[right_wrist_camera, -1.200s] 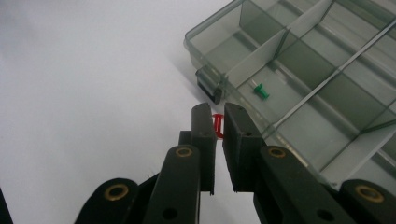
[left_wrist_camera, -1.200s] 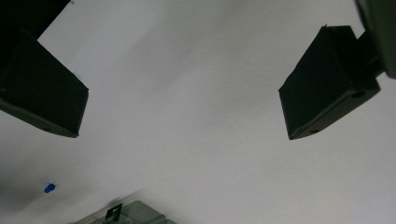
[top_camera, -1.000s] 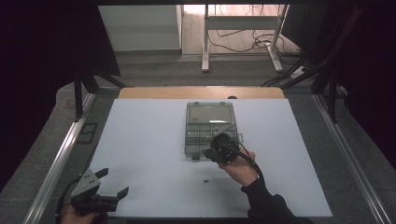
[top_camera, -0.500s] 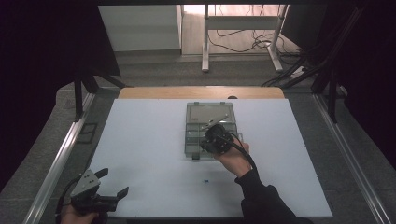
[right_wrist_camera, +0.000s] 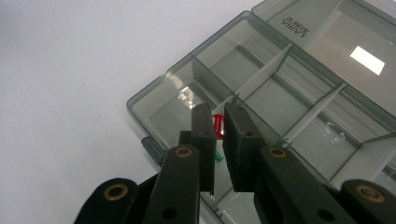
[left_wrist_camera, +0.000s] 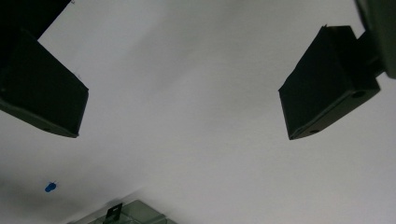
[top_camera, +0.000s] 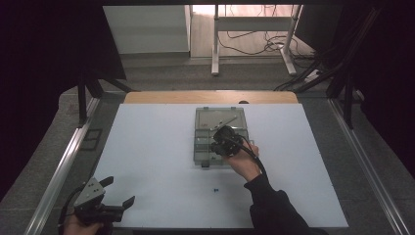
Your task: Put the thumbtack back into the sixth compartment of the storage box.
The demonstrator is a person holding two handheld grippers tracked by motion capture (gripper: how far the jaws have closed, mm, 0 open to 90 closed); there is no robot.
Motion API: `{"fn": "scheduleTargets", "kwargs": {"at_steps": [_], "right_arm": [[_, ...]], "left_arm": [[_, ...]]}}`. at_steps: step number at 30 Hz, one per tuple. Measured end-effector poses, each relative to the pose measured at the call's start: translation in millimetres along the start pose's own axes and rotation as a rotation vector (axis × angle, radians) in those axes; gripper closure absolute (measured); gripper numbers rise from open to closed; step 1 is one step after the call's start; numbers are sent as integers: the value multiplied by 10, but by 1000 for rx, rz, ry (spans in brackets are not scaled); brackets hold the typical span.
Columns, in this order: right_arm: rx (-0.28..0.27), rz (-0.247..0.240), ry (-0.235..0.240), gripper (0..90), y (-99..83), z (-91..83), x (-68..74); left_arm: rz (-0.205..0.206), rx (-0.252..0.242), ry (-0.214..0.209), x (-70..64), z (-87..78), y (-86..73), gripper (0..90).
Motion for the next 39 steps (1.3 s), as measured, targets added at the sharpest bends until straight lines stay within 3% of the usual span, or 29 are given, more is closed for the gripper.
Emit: {"fn": "scheduleTargets", "kwargs": {"at_steps": [24, 25, 32, 33, 36, 39], "right_arm": [[57, -6, -17, 808, -19, 170, -35], [70, -5, -16, 754, -26, 185, -36], [50, -22, -24, 641, -34, 102, -27], [38, -25, -25, 558, -47, 56, -19], [30, -29, -23, 493, -63, 28, -15], [18, -23, -2, 366, -112, -32, -4]], "left_arm": [[5, 1, 1, -6, 1, 1, 16], [6, 1, 1, -6, 1, 1, 16], [7, 0, 1, -6, -1, 0, 15], [7, 0, 1, -6, -1, 1, 16], [8, 0, 1, -8, -2, 1, 15], [8, -1, 2, -9, -2, 1, 16]]}}
Point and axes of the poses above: each handheld gripper's, and its own axes: z roughly forward along the jaws, y roughly out of its top, x roughly to its left, the point moved 1 cm from there along z, roughly forward along the jaws, and after that the axes turned 4 degrees about z, right-handed, at the moved point
